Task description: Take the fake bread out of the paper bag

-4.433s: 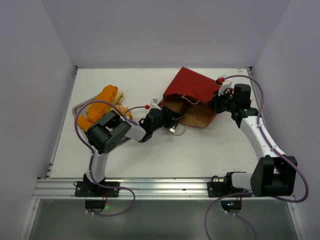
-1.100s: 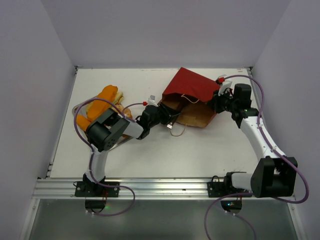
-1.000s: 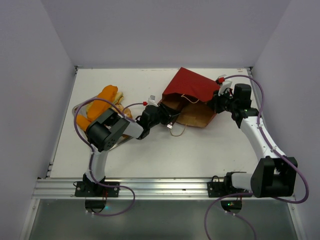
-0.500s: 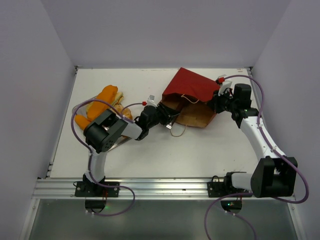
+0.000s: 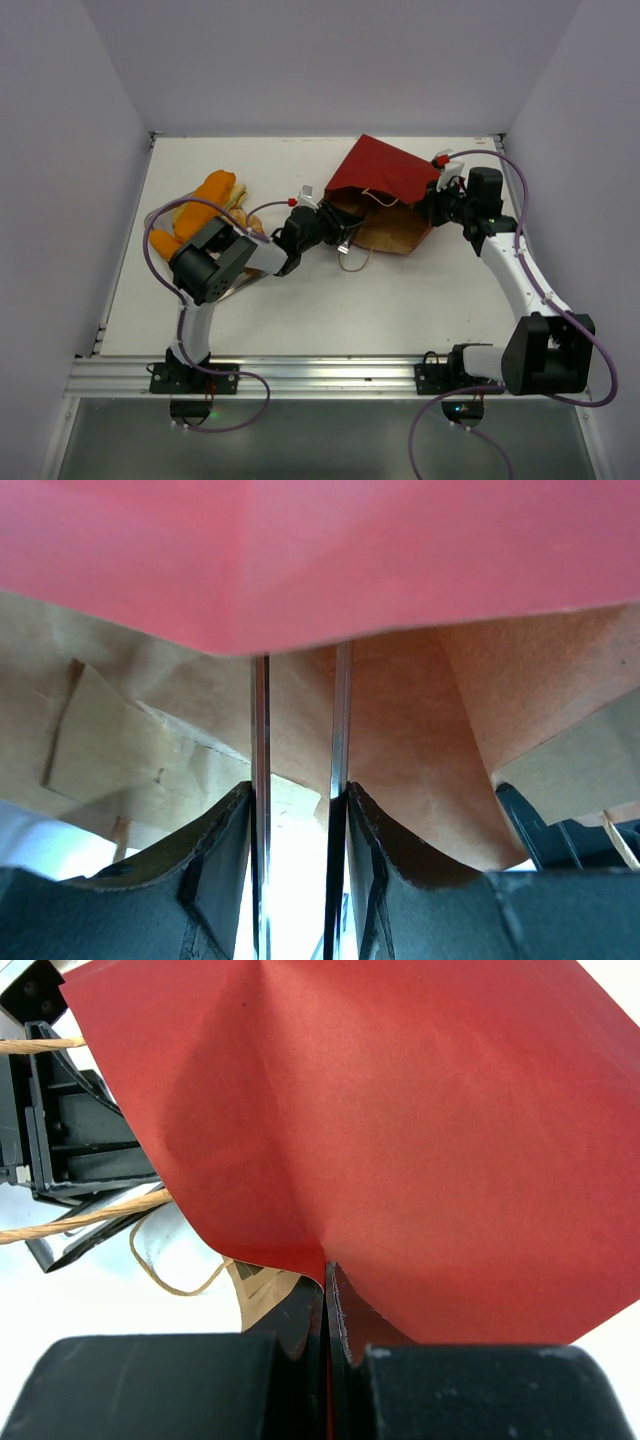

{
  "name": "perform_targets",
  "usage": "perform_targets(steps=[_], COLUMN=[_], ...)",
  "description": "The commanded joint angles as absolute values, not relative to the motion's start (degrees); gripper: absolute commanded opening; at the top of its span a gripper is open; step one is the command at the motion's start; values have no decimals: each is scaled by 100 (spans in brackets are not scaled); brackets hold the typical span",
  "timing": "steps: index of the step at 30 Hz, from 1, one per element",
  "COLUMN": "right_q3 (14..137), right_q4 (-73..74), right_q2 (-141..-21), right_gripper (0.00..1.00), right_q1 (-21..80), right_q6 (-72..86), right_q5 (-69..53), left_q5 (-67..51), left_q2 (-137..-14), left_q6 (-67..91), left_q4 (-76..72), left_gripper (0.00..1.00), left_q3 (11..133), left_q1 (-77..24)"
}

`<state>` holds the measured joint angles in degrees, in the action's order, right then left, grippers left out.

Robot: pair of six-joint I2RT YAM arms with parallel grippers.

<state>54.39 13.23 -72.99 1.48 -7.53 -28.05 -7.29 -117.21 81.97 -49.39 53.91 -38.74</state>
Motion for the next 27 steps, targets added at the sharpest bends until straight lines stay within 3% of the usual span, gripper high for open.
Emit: perform_targets(steps=[1, 27], right_q3=[5520, 5511], right_q4=[1151, 1134], right_q2=[-7146, -7128], right_gripper=[0, 0], right_q1=[141, 132], right_q6=[-721, -712], right_q5=[-2909, -2927], left_q5=[-765, -852], left_q2=[-11690, -11267], left_q6=[8087, 7972], left_q4=[-4757, -4473], left_gripper=[44, 45], left_q3=[5713, 5326], left_q1=[-3876, -3876])
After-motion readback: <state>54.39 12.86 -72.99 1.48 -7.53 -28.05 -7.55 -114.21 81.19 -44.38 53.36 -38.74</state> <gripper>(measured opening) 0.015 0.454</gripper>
